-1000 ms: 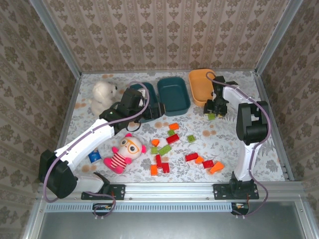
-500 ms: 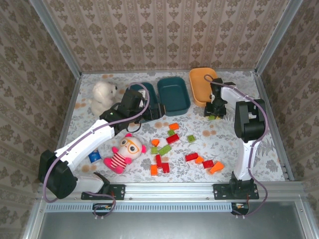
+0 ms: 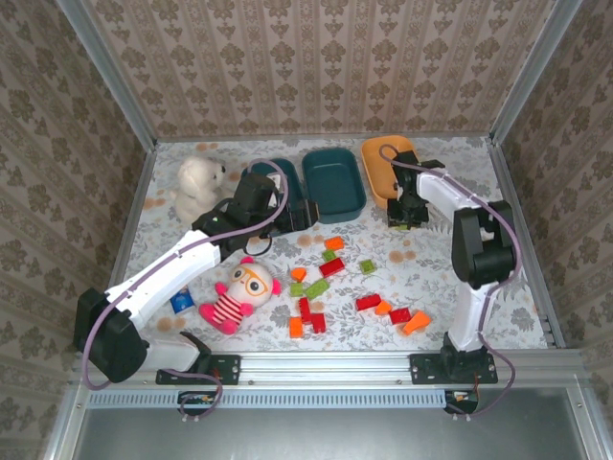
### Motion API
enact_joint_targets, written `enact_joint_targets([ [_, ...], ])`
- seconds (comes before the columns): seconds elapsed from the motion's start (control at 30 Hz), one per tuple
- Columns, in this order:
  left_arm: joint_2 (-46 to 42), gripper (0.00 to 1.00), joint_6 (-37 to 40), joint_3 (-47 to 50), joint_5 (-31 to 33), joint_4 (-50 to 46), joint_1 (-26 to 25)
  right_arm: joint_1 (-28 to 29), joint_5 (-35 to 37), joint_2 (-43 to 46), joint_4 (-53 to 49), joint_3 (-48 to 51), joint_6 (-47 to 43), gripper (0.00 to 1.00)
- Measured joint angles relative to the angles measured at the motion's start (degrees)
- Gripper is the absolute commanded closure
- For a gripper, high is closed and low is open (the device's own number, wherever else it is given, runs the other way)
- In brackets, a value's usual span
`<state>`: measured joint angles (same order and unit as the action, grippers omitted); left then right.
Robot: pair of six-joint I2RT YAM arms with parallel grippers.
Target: Sort the legos into containers by color
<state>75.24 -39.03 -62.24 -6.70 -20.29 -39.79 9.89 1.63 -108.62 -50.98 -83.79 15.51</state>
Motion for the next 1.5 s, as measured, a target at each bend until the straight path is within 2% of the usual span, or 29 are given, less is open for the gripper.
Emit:
enact_joint_targets([
  [0.1,0.0,0.04,0.0,0.0,0.0,0.1,0.0,0.5,0.1,5.0,0.0,-1.9,1.4,0.77],
  [0.2,0.1,0.04,0.0,0.0,0.0,0.2,0.0,0.0,0.1,4.0,0.3,-8.8,2.8,0.79],
  [0.33,1.1,0.04,0.0,-0.1,0.0,0.1,0.0,-0.7,0.1,-5.1,1.1,-19.8,4.7,0.79],
  [0.47,2.8,0.04,0.2,-0.3,0.0,-0.4,0.0,-1.9,-0.5,-18.9,0.1,-31.6,6.6,0.79],
  [0.53,3.1,0.04,0.3,-0.5,0.0,-1.0,0.0,-2.5,-0.7,-24.5,-1.4,-36.4,7.3,0.75],
  [0.6,3.1,0.05,0.7,-0.5,0.0,-1.2,-0.1,-2.9,-1.1,-29.4,-3.6,-41.0,7.7,0.65],
  [0.67,3.1,0.05,1.2,-0.7,0.0,-1.4,-0.3,-3.2,-1.3,-33.1,-6.1,-45.2,8.2,0.50],
  [0.77,3.0,0.05,1.7,-0.8,0.0,-2.4,-0.7,-3.4,-1.5,-34.6,-8.4,-48.1,8.6,0.38],
  [0.83,3.0,0.05,2.0,-0.8,0.0,-3.3,-1.1,-3.3,-1.7,-34.1,-9.1,-48.9,8.4,0.35],
  [1.0,3.0,0.06,4.3,-0.8,0.5,-5.4,-2.3,-2.6,-1.7,-28.7,-9.4,-48.7,8.3,0.37],
  [1.1,3.1,0.10,6.6,-0.8,1.1,-8.4,-3.5,-1.1,-1.9,-18.4,-5.4,-41.1,8.3,0.36],
  [1.23,5.1,0.14,10.3,-0.8,2.3,-12.6,-4.8,3.3,-4.8,5.6,7.5,-15.8,10.0,0.32],
  [1.27,6.4,0.14,11.3,-0.8,2.7,-13.5,-5.0,4.7,-7.3,13.5,13.2,-6.9,11.6,0.30],
  [1.37,11.1,0.16,14.1,-0.9,4.1,-15.6,-6.0,6.0,-15.4,29.9,24.3,12.7,15.5,0.27],
  [1.5,17.0,0.25,16.7,-1.6,4.8,-17.9,-7.3,6.2,-23.9,39.6,29.0,27.3,19.3,0.24],
])
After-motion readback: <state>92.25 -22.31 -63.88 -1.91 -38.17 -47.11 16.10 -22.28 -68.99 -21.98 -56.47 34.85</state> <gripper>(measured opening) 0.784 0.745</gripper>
